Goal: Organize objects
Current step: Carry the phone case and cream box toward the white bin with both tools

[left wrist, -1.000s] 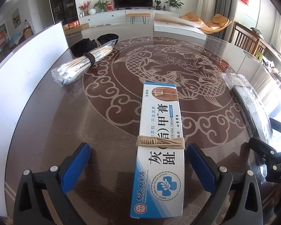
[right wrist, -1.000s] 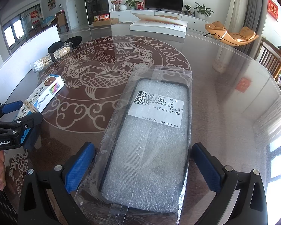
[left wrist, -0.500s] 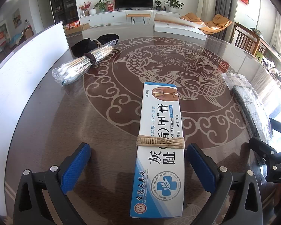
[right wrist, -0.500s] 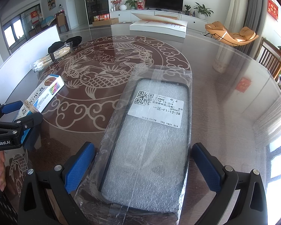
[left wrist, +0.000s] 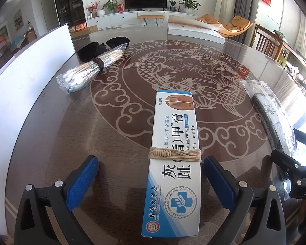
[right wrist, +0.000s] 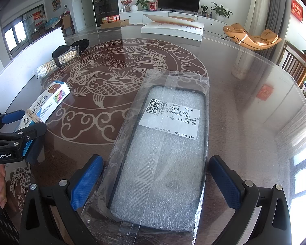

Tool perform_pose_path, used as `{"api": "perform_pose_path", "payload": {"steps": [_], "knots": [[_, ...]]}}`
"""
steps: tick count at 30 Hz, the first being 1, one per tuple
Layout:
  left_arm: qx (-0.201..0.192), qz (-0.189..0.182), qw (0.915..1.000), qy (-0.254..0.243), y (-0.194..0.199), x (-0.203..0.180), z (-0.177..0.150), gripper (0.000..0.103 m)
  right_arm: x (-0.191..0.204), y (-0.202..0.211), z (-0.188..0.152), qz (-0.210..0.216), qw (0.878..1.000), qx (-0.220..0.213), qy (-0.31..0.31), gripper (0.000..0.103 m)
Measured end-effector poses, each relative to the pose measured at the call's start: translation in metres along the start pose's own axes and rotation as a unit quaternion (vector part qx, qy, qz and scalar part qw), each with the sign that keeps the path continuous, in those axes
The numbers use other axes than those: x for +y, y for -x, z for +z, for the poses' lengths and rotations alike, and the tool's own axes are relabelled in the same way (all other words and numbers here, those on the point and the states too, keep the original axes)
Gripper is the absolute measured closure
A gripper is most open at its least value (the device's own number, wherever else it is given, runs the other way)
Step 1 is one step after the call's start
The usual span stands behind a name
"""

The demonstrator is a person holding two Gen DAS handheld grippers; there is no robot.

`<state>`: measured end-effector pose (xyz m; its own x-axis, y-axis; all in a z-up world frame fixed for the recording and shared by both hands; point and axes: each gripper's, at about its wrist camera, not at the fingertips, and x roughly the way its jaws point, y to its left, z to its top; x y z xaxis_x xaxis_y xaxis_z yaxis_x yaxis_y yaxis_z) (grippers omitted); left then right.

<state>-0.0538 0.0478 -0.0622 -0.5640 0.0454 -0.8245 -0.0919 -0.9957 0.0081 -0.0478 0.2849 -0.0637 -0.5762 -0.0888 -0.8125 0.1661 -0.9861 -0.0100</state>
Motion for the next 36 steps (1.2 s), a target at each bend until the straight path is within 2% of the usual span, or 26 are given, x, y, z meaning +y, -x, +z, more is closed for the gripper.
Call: {"api": "perform_pose_path", "payload": {"steps": [9,10,14,15,16,17,18,20,22,30,36], "knots": [[0.002,0.001,1.0000,-0.001,0.000,0.000,0.002,0.000,0.000,0.000,0.000,0.001,1.000,0.002,-0.001,0.000],[0.003,0.001,1.0000,-0.001,0.000,0.000,0.002,0.000,0.000,-0.002,0.003,0.002,1.000,0.016,-0.001,0.000],[0.004,-0.005,1.0000,-0.004,0.000,0.000,0.003,0.000,0.000,-0.017,0.027,0.007,0.993,0.114,0.007,0.000],[-0.003,-0.007,0.9999,-0.007,0.002,-0.001,0.002,0.010,0.001,-0.022,0.033,0.010,0.991,0.133,0.014,0.000],[-0.012,-0.009,0.9998,-0.013,0.006,-0.003,0.002,0.030,0.001,-0.028,0.040,0.014,0.989,0.149,0.021,0.000],[-0.019,-0.015,0.9995,-0.021,0.009,-0.006,0.001,0.041,-0.001,-0.032,0.046,0.015,0.987,0.157,0.023,0.000],[-0.023,-0.017,0.9992,-0.030,0.011,-0.008,0.001,0.059,-0.004,-0.035,0.050,0.013,0.988,0.155,0.020,0.001],[-0.028,-0.009,0.9988,-0.040,0.013,-0.012,-0.001,0.059,-0.006,-0.034,0.054,0.011,0.992,0.128,0.017,0.015],[-0.027,-0.011,0.9989,-0.037,0.014,-0.011,-0.002,0.060,-0.005,-0.030,0.055,0.015,0.993,0.117,0.018,0.024],[-0.060,-0.025,0.9979,-0.003,0.030,0.001,-0.002,0.060,-0.004,0.003,0.036,0.058,0.995,0.080,-0.022,0.024],[-0.089,-0.034,0.9951,0.026,0.047,0.011,-0.003,0.060,-0.012,0.030,0.046,0.078,0.994,0.056,-0.051,0.024]]}}
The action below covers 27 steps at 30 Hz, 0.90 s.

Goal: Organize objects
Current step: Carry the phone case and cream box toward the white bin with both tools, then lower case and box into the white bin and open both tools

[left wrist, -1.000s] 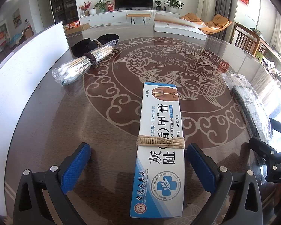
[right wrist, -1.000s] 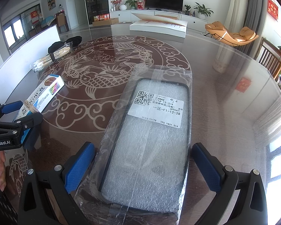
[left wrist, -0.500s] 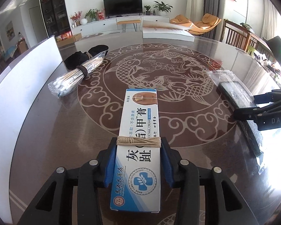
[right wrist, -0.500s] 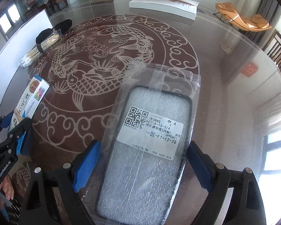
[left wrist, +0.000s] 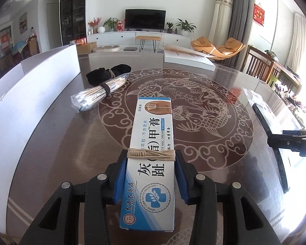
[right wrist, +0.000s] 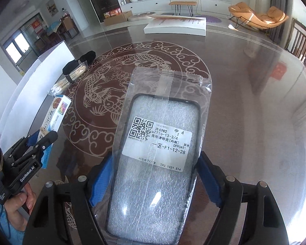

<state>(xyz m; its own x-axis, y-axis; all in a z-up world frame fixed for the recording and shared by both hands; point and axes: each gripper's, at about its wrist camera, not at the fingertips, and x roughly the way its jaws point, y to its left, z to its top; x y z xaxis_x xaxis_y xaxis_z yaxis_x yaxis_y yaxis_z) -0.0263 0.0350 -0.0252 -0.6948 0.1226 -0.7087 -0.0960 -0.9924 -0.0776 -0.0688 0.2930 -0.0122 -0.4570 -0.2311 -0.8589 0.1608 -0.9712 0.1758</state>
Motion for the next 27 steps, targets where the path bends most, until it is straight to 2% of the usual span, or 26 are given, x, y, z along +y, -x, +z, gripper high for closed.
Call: {"api": "perform_pose_path", "payload": {"steps": [3,8,12,16,18,21,27], "knots": [[-0.028,-0.005,0.9995,0.016,0.020,0.007,0.001,0.060,0.007,0.016,0.007,0.008,1.000,-0.019,0.004,0.024],[-0.076,-0.018,0.9943,0.073,0.069,0.038,0.004,0.060,0.038,0.042,0.025,0.035,0.998,-0.052,0.027,0.024],[-0.100,-0.018,0.9882,0.115,0.105,0.074,0.022,0.060,0.081,0.047,0.047,0.078,0.993,-0.066,0.053,0.024],[-0.113,0.000,0.9812,0.156,0.134,0.133,0.039,0.060,0.142,0.041,0.075,0.127,0.986,-0.070,0.084,0.024],[-0.107,0.023,0.9795,0.169,0.140,0.168,0.042,0.060,0.182,0.037,0.089,0.155,0.980,-0.074,0.102,0.024],[-0.088,0.076,0.9760,0.184,0.142,0.223,0.039,0.060,0.252,0.029,0.107,0.197,0.968,-0.079,0.131,0.024],[-0.034,0.161,0.9610,0.222,0.135,0.321,0.027,0.060,0.402,-0.005,0.129,0.271,0.945,-0.063,0.171,0.024]]}}
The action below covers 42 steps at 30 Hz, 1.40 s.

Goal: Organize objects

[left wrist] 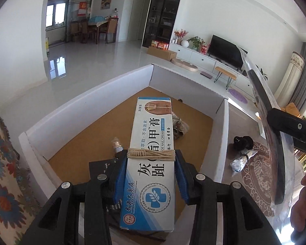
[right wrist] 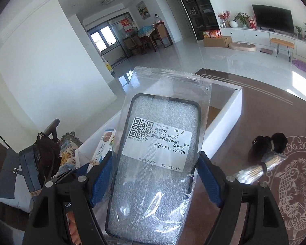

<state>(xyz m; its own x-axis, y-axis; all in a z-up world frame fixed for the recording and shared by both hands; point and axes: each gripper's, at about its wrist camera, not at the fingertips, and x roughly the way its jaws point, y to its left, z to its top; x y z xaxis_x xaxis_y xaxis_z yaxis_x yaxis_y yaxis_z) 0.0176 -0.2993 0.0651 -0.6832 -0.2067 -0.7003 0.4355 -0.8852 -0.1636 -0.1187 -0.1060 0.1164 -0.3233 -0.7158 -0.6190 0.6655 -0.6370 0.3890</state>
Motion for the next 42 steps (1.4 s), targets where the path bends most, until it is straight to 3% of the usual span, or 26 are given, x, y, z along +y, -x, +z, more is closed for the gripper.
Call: {"api": "perform_pose_path", "payload": {"steps": [3,6,8,12,17,23,29,35,39,42], "knots": [[0.027,0.042,0.9988,0.005,-0.018,0.025,0.004,0.057,0.033,-0.051,0.012,0.014,1.000,0.008,0.011,0.022],[0.036,0.093,0.9950,0.004,-0.026,0.038,0.002,0.024,0.044,-0.095,0.010,0.016,0.999,0.051,0.006,0.012],[0.024,0.101,0.9946,0.002,-0.020,0.040,-0.003,0.023,0.044,-0.099,0.005,0.011,0.999,0.053,0.003,0.012],[0.004,0.085,0.9963,-0.011,-0.007,0.026,-0.014,0.022,0.020,-0.064,-0.014,-0.009,1.000,0.016,0.011,0.001],[-0.041,0.068,0.9956,-0.049,0.017,-0.015,-0.020,0.022,-0.054,-0.011,-0.056,-0.100,0.995,0.010,0.016,0.000],[-0.061,0.039,0.9947,-0.072,0.035,-0.057,-0.025,0.017,-0.169,0.054,-0.120,-0.219,0.975,0.036,-0.029,0.000],[-0.063,0.017,0.9934,-0.094,0.045,-0.092,-0.031,0.017,-0.246,0.114,-0.174,-0.271,0.956,0.036,-0.106,0.000],[-0.050,-0.029,0.9948,-0.084,0.044,-0.132,-0.045,0.017,-0.256,0.125,-0.193,-0.294,0.949,0.037,-0.108,0.000],[0.002,-0.064,0.9928,-0.101,0.017,-0.169,-0.074,0.017,-0.247,0.110,-0.203,-0.300,0.948,0.057,-0.087,0.000],[0.052,-0.056,0.9887,-0.129,-0.016,-0.192,-0.104,0.017,-0.242,0.101,-0.201,-0.292,0.951,0.065,-0.081,0.000]]}}
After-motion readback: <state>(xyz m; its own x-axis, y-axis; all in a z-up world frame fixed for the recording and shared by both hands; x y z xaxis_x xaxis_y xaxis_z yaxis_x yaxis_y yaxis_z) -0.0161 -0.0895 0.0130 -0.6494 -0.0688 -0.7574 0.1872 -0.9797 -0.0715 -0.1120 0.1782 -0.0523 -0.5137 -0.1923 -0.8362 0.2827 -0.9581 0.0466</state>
